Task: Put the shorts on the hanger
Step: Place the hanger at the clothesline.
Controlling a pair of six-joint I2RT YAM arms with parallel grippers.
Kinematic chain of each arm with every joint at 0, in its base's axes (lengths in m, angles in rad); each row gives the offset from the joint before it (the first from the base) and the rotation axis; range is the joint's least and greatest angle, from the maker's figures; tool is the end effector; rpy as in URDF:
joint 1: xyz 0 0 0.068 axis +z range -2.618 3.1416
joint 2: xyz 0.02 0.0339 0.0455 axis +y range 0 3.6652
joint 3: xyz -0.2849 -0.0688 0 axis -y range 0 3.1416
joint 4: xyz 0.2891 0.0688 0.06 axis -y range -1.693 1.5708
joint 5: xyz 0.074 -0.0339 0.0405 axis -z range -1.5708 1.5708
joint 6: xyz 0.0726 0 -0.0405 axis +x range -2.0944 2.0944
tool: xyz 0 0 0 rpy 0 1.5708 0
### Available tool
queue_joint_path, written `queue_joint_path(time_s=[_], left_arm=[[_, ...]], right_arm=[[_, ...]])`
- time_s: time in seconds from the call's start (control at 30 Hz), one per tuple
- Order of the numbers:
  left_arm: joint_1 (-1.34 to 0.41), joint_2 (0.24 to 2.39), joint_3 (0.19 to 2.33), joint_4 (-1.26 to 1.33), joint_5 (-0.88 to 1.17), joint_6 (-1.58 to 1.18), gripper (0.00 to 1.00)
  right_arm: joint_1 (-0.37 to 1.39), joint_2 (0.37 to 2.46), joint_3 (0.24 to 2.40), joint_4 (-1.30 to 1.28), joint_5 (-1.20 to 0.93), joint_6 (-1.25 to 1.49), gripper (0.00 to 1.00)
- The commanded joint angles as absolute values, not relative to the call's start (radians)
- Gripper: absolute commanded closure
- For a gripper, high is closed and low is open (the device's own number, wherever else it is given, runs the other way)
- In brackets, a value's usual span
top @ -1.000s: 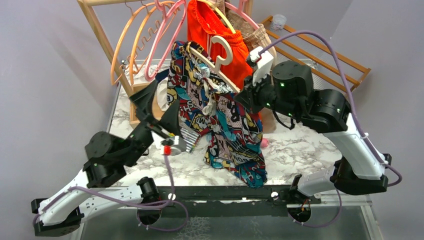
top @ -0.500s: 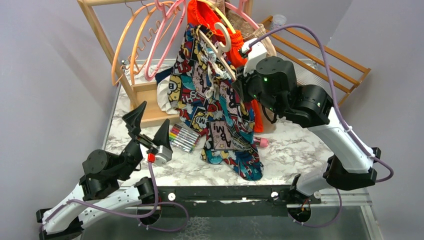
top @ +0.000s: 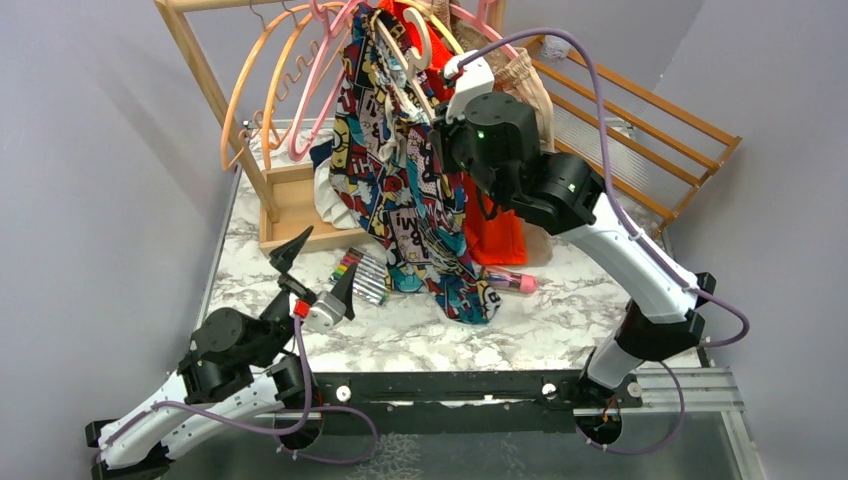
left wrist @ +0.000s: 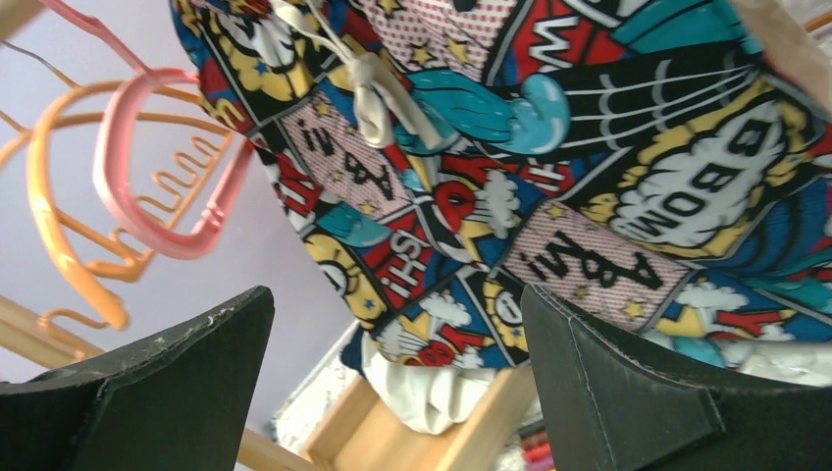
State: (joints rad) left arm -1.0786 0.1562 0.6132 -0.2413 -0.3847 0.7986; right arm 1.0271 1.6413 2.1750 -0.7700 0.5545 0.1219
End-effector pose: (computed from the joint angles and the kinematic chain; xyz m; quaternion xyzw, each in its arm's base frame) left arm 0.0758 -0.0837 0.3695 0.4084 0.4838 0.0120 0.7740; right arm 0.2347 0.3143 0.5646 -0.1781 0.7535 0.1429 0.6165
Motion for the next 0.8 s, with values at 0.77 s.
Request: queue_joint_path(time_s=[0.77], left_arm=[[-1.071, 0.072, 0.456, -0.169, -0.385, 0.519, 0.01]], right_arm=[[0.939, 1.884, 2.428, -0.497, 0.489, 0.135, 0.99]])
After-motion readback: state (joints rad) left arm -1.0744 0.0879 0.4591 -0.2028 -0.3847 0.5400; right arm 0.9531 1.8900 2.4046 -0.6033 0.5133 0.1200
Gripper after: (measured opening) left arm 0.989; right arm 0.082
